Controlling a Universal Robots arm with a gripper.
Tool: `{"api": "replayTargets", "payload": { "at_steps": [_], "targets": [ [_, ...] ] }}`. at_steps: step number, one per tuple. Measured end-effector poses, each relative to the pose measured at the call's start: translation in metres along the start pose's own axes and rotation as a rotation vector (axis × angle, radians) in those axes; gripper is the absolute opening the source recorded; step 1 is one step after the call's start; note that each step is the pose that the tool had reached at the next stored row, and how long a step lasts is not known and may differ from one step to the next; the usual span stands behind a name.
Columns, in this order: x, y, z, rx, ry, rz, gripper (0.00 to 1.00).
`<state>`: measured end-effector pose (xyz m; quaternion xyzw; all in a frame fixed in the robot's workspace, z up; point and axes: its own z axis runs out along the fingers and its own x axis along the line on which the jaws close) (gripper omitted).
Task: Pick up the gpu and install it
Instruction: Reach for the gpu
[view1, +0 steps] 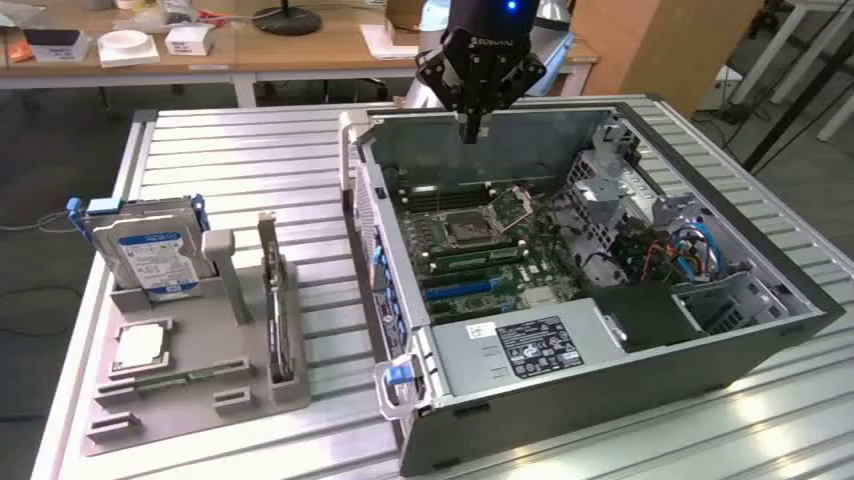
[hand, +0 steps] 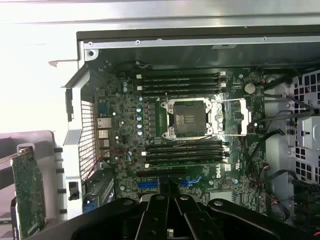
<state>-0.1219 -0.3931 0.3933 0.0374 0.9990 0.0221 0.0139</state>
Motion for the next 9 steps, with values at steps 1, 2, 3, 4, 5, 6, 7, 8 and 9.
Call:
{"api": "replayTargets", "payload": {
  "at_steps": [1, 2, 3, 4, 5, 6, 7, 8, 9],
  "targets": [
    [0.0000, 0.0000, 0.0000, 0.0000, 0.0000, 0.000, 0.11],
    [0.0000, 0.0000, 0.0000, 0.0000, 0.0000, 0.000, 0.11],
    [0.0000, 0.0000, 0.0000, 0.0000, 0.0000, 0.000, 0.11],
    [0.0000, 0.0000, 0.0000, 0.0000, 0.0000, 0.000, 0.11],
    [0.0000, 0.0000, 0.0000, 0.0000, 0.0000, 0.000, 0.11],
    [0.0000, 0.0000, 0.0000, 0.0000, 0.0000, 0.000, 0.11],
    [0.0000, 0.0000, 0.0000, 0.0000, 0.0000, 0.000, 0.11],
    [0.0000, 0.0000, 0.0000, 0.0000, 0.0000, 0.000, 0.11],
    [0.0000, 0.0000, 0.0000, 0.0000, 0.0000, 0.000, 0.11]
  ]
}}
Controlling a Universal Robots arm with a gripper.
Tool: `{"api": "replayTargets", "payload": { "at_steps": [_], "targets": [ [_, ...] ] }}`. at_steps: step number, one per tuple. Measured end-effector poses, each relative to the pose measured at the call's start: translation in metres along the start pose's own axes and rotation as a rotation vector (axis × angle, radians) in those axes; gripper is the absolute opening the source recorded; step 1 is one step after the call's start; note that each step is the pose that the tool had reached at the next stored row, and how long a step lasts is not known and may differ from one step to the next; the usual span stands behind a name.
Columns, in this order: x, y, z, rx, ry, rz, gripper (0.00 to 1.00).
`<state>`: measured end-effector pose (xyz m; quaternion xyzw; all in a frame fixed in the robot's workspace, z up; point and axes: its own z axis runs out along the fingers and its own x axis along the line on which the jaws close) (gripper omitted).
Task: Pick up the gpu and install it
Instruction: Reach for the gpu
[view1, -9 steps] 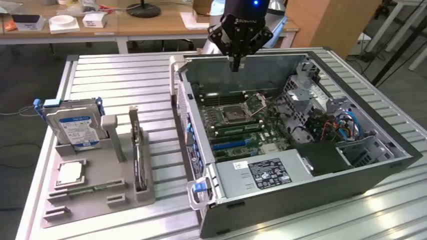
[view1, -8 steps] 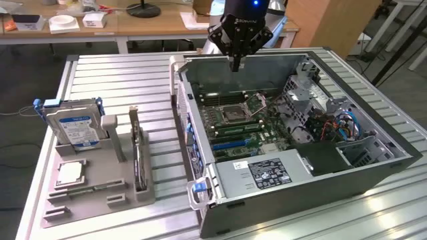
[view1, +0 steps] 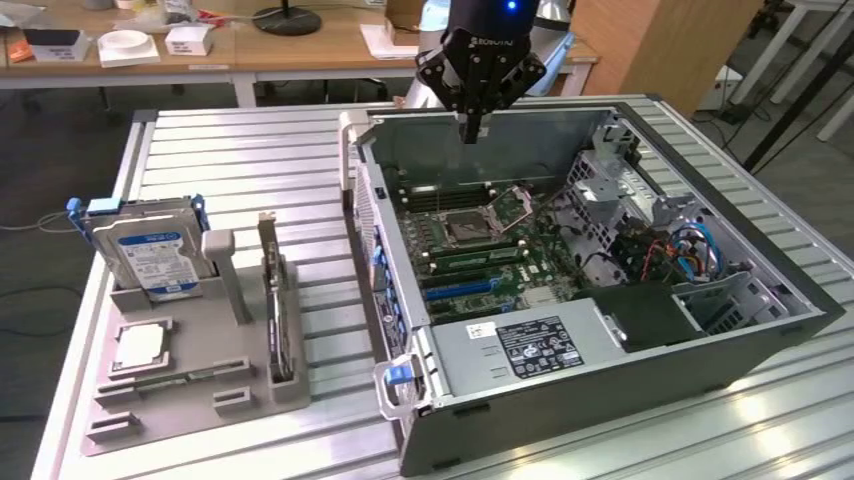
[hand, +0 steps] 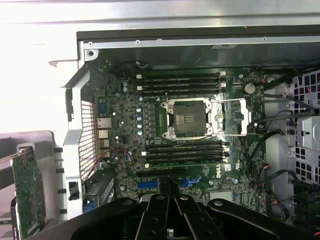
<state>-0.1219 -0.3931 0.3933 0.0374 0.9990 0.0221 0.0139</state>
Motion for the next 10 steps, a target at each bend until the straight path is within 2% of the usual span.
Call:
{"api": "replayTargets", "payload": {
  "at_steps": [7, 10],
  "targets": [
    [0.0026, -0.0009, 0.0001, 0.0002, 0.0002, 0.000, 0.11],
    [0.0072, -0.0033, 0.0003, 0.0061, 0.0058, 0.000, 0.11]
  ]
}}
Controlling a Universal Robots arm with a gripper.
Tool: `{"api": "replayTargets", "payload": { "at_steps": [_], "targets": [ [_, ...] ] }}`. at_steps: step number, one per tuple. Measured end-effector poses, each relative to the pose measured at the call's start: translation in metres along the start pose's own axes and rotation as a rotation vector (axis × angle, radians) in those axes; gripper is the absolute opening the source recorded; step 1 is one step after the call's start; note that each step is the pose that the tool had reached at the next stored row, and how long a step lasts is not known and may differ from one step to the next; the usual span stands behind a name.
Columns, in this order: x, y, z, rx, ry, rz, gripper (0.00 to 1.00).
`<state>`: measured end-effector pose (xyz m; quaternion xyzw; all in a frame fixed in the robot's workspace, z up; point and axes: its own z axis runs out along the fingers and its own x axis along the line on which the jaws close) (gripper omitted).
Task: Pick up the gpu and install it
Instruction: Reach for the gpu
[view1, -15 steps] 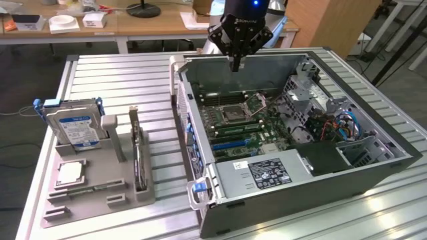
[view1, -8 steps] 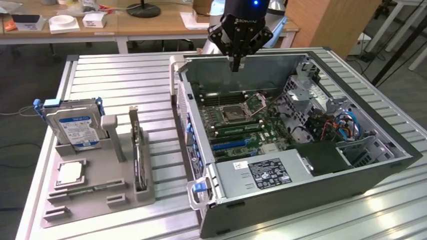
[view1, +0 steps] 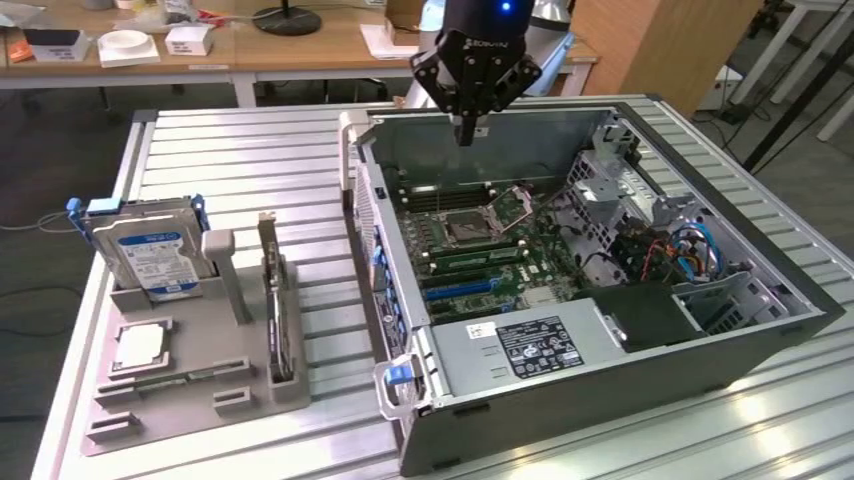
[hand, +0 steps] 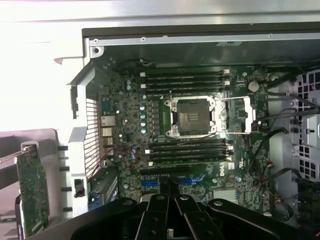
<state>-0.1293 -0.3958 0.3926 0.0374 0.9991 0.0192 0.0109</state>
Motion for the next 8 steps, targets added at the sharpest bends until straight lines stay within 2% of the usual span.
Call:
{"api": "replayTargets", "payload": {
  "at_steps": [4, 8],
  "targets": [
    [0.014, -0.0014, 0.0002, 0.0078, 0.0019, 0.000, 0.11],
    [0.029, -0.0043, -0.0001, 0.0080, 0.0018, -0.002, 0.11]
  ]
}}
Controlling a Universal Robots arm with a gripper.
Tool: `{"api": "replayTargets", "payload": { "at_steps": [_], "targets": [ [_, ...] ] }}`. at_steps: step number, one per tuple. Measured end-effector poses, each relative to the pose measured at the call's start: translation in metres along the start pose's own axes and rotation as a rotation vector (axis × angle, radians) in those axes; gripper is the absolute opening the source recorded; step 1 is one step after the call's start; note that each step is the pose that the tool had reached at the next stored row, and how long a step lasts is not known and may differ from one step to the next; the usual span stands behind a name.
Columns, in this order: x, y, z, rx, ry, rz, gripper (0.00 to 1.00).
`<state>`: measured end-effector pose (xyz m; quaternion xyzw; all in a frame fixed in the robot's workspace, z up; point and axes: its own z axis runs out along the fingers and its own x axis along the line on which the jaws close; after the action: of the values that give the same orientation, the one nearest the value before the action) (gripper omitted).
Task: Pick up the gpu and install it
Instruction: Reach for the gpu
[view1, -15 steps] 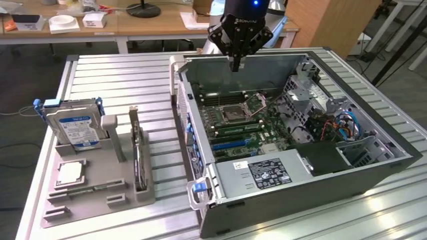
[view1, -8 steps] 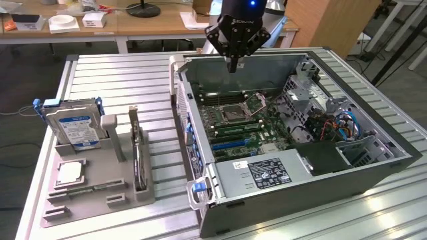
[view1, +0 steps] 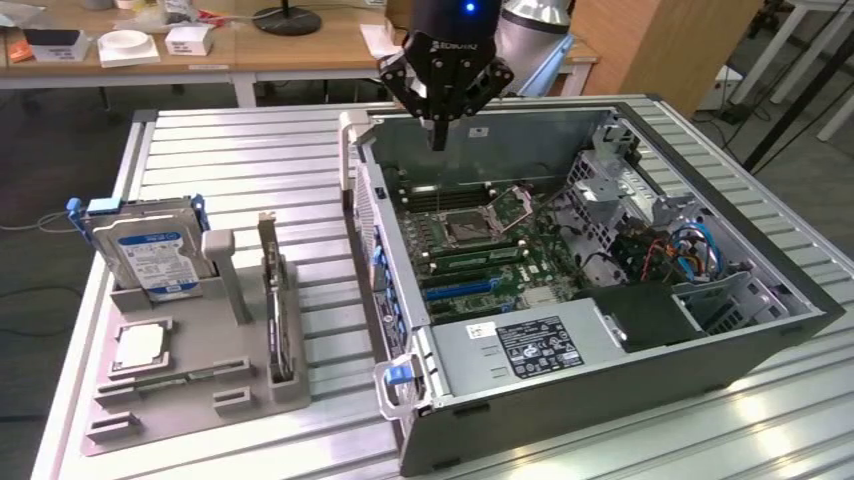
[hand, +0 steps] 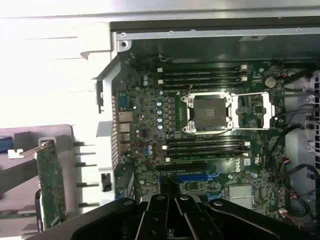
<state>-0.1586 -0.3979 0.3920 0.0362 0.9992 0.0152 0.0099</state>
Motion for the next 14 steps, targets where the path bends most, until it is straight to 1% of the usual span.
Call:
{"api": "replayTargets", "payload": {
  "at_steps": [6, 12, 14],
  "targets": [
    [0.008, -0.0051, -0.0003, -0.0004, 0.0008, -0.023, 0.11],
    [0.011, -0.0076, 0.0004, -0.0013, 0.0022, -0.071, 0.11],
    [0.016, -0.0083, 0.0007, -0.0013, 0.0027, -0.079, 0.11]
  ]
}}
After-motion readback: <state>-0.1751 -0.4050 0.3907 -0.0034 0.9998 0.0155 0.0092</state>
